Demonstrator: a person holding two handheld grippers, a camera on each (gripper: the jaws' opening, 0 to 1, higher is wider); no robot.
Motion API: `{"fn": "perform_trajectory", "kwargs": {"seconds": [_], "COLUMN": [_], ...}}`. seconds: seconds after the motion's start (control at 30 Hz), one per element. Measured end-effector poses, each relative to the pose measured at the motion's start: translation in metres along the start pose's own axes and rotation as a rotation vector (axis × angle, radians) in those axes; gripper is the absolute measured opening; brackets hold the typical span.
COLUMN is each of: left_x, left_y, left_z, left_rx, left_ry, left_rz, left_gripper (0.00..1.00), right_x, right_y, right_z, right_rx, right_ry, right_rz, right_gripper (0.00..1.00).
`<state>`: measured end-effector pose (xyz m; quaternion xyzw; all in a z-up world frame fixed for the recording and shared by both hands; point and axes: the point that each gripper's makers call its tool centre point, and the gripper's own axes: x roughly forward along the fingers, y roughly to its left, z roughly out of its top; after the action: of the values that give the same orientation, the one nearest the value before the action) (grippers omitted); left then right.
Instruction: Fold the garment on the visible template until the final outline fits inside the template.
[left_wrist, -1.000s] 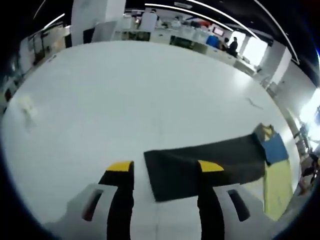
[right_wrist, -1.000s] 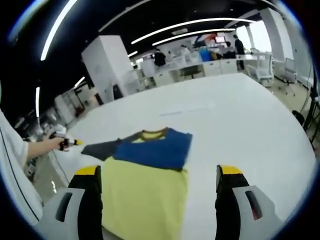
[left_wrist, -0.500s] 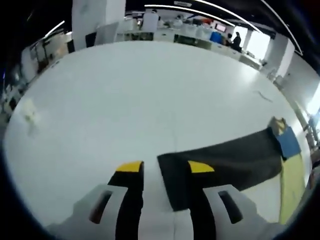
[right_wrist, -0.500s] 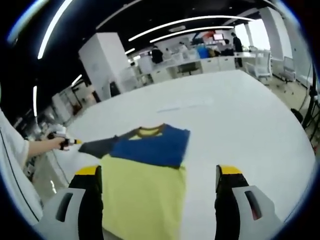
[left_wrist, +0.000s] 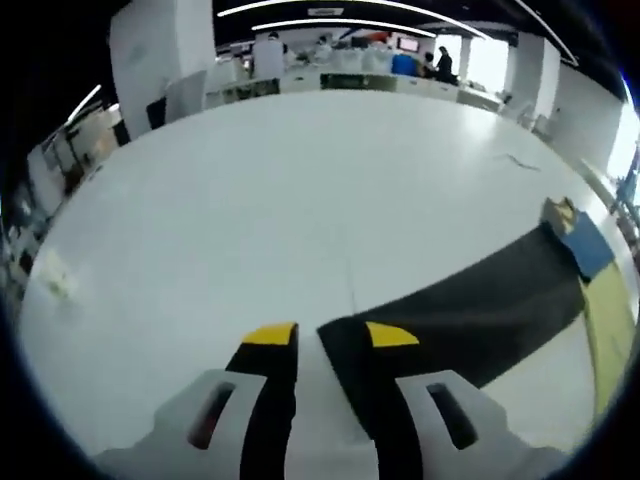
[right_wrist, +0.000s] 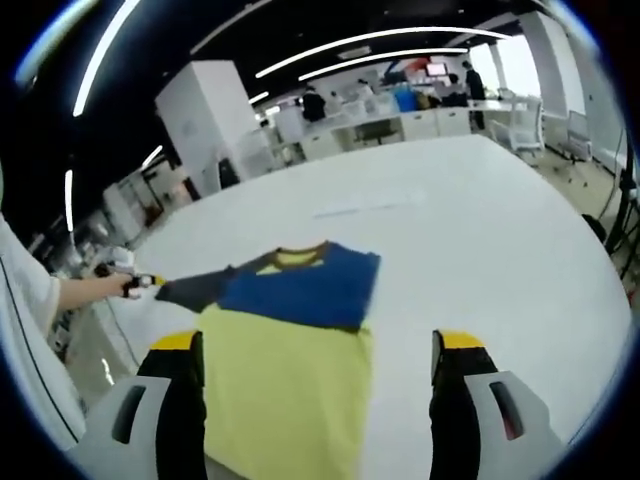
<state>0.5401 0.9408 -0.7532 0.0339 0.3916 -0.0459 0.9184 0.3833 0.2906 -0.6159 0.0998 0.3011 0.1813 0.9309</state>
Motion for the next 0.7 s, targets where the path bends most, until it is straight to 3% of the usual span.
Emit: {"fn": "perform_trajectory", "kwargs": {"seconds": [0.43,0.7], "left_x": [0.008,0.011], "left_y": [0.000,0.000], "left_z": [-0.004,-0.003], "left_rx": [0.018,-0.012], "left_ry": [0.006,-0.009], "left_rz": [-0.009,-0.015], "left_gripper": [0.19,0.13], "right_x": [0.004,0.003], "right_y": [-0.001,-0.003], "right_z": [-0.003,-0.003], "right_rx": [-0.004,-0.002], "right_ry": [0.020,0.017], "right_rz": [-0.002,-0.010], "right_gripper": [0.93,0.93]}}
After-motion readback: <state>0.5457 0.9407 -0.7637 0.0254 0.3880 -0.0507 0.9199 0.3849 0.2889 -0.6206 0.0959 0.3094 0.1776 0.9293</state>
